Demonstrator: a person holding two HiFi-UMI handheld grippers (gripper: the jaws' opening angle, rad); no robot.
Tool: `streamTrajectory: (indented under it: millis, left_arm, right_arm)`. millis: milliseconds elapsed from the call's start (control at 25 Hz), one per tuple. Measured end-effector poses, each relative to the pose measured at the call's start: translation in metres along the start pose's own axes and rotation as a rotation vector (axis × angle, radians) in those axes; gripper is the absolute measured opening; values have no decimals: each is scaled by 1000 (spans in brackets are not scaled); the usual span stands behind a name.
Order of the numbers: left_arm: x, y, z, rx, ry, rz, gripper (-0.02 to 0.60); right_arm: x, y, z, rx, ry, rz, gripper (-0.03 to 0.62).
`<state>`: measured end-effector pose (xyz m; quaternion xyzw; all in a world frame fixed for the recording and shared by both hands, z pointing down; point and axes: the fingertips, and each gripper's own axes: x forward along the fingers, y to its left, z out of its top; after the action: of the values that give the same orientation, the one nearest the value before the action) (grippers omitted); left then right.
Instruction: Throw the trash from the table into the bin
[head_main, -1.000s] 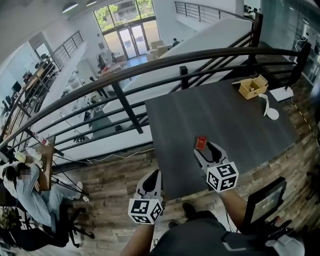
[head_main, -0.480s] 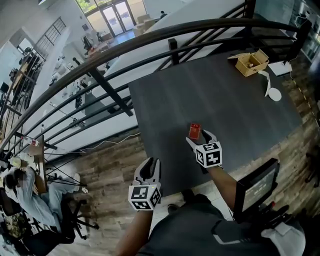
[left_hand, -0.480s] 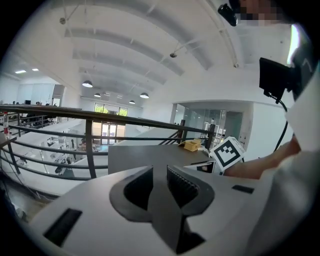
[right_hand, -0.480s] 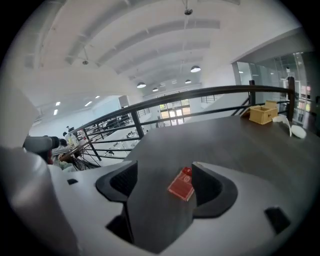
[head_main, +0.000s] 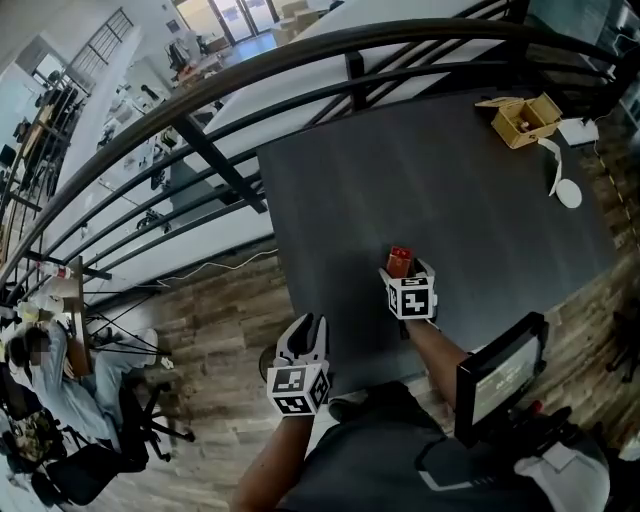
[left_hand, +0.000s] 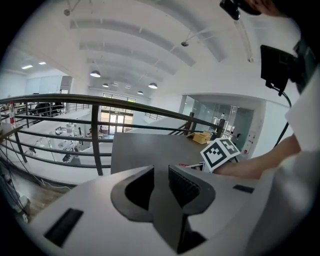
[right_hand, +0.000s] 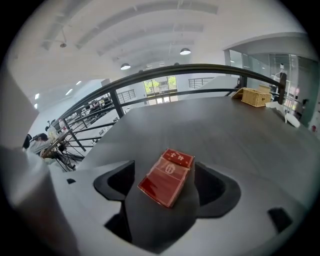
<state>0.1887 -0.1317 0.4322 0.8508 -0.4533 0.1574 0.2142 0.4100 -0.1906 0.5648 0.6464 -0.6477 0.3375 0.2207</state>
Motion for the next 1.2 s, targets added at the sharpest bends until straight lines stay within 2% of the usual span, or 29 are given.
streamTrajectory:
  millis: [200, 320, 520, 840, 960, 1200]
  left_arm:
    - [5, 2, -6, 20, 18, 27, 94]
    - [-1, 2, -4, 4, 9, 34, 41]
    - [-13, 8, -7, -5, 2, 67, 41]
    - [-48, 16, -10, -44, -26, 110, 40]
    - [-66, 30, -5, -63, -66, 149, 15]
    - [-105, 54, 0, -109, -148, 216, 14]
  right_arm:
    - [18, -4, -5, 22, 43, -58, 360]
    - [21, -6, -8, 26, 73, -80, 359]
    - [25, -4, -11, 30, 107, -69, 356]
    - [17, -14, -12, 90, 95, -70, 321]
    - [11, -1, -3, 70, 52, -37, 321]
    - [-18, 57, 37, 9, -83, 86, 319]
